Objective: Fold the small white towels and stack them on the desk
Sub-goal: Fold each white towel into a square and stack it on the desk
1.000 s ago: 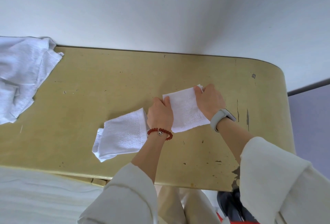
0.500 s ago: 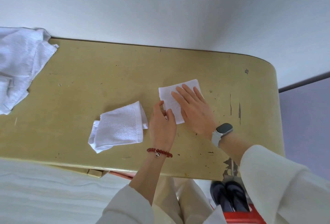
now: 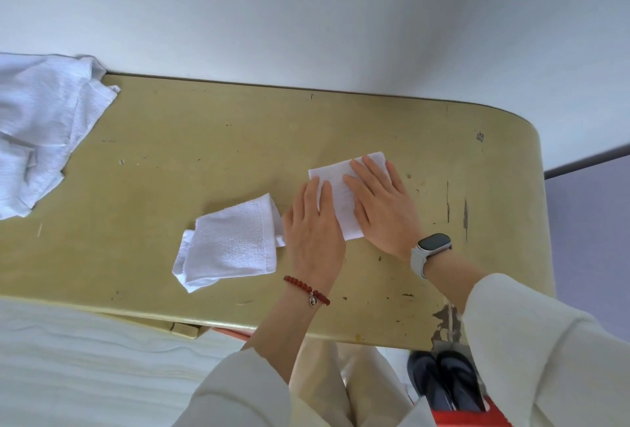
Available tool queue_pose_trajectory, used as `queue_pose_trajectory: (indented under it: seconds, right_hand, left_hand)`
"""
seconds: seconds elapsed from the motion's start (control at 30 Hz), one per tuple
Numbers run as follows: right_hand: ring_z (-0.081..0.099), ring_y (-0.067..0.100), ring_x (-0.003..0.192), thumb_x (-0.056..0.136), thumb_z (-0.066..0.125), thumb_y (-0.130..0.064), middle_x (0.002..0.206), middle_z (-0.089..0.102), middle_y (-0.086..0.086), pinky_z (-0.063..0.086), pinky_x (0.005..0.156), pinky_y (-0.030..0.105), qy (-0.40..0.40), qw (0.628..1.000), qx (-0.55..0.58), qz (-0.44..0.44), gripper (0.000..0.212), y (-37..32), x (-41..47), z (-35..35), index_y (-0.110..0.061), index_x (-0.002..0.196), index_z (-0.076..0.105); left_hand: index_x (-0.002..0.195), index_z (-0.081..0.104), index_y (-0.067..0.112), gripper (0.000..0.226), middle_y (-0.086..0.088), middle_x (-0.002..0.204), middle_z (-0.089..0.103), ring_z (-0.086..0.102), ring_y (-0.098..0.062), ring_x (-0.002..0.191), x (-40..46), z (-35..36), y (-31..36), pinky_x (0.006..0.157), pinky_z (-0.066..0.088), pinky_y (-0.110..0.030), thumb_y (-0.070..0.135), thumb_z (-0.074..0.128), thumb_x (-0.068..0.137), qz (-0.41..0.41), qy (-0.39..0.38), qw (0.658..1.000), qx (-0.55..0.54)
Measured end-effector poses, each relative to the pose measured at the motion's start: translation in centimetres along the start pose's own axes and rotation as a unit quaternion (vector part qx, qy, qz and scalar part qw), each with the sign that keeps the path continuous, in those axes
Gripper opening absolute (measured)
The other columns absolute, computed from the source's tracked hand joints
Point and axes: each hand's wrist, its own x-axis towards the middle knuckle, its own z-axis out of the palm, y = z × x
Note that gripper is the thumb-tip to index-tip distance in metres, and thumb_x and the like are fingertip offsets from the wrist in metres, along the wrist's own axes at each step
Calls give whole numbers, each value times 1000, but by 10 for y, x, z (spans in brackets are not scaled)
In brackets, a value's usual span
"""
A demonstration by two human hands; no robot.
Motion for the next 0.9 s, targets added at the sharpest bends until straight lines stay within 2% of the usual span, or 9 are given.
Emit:
queue_pose_trajectory:
  seconds: [0.13, 0.2, 0.27, 0.37, 0.47, 0.53, 0.6, 0.7, 0.9]
  right_hand:
    - [30, 22, 135, 92, 27, -29, 141, 45, 11, 16, 110, 51, -23, 998, -45, 35, 50, 12, -6, 5, -6, 132, 46]
    - [23, 18, 137, 92, 24, -34, 145, 38, 10, 17, 111, 53, -52, 997, -38, 53, 56, 16, -8, 11, -4, 137, 38]
    - [24, 18, 137, 91, 24, -35, 147, 35, 11, 18, 107, 54, -65, 995, -33, 65, 59, 17, -7, 13, -2, 138, 35]
    - [23, 19, 136, 90, 27, -33, 145, 39, 13, 21, 104, 56, -59, 996, -8, 60, 57, 17, -6, 12, -1, 136, 39]
    - [34, 24, 134, 90, 29, -26, 140, 46, 12, 24, 107, 52, 8, 994, 81, 70, 47, 19, -7, 2, -5, 124, 53]
    - [46, 30, 124, 90, 38, -20, 131, 53, 13, 32, 104, 43, 75, 973, 157, 151, 34, 15, -9, -10, -5, 114, 58]
    - [50, 28, 111, 90, 49, -18, 119, 56, 10, 37, 94, 37, 110, 930, 215, 277, 25, 10, -4, -20, -5, 109, 58]
    - [47, 25, 103, 90, 51, -29, 109, 54, 7, 37, 88, 35, 32, 887, 225, 401, 26, 7, 8, -26, -8, 105, 55]
    - [47, 28, 104, 90, 49, -23, 111, 54, 11, 34, 80, 34, -71, 852, 202, 478, 23, 9, 28, -26, -5, 101, 56]
  left_hand:
    - [143, 21, 0, 66, -15, 152, 21, 21, -27, 141, 16, 9, -4, 110, 21, -53, 39, 10, 90, -9, -111, 991, 70]
    - [142, 10, 2, 69, -15, 153, 18, 19, -27, 141, 15, 17, -8, 110, 7, -54, 46, 9, 90, -7, -118, 989, 90]
    - [140, 10, 3, 69, -17, 151, 23, 25, -29, 139, 16, 19, -9, 106, 7, -56, 49, 14, 90, -10, -119, 986, 114]
    - [141, -7, 7, 74, -14, 155, 0, 2, -27, 144, 20, 17, -12, 108, -9, -49, 54, 1, 84, 8, -141, 985, 98]
    - [143, 24, 1, 65, -20, 151, 20, 23, -33, 139, 18, 8, -5, 110, 16, -51, 40, 22, 90, -4, -102, 994, 40]
    - [137, 35, 0, 50, -19, 146, 32, 37, -34, 132, 14, 2, 2, 104, 33, -46, 21, 42, 93, -44, -51, 997, -28]
    - [139, 33, 3, 47, -15, 143, 34, 37, -29, 127, 15, -3, 9, 103, 31, -37, 13, 45, 94, -108, -48, 990, -80]
    - [138, 34, 6, 44, -12, 136, 37, 36, -25, 120, 19, -5, 14, 98, 31, -30, 17, 41, 96, -161, -48, 982, -83]
    - [133, 43, 5, 47, -16, 122, 49, 47, -33, 104, 18, 1, 14, 81, 40, -38, 14, 55, 89, -110, -67, 991, -25]
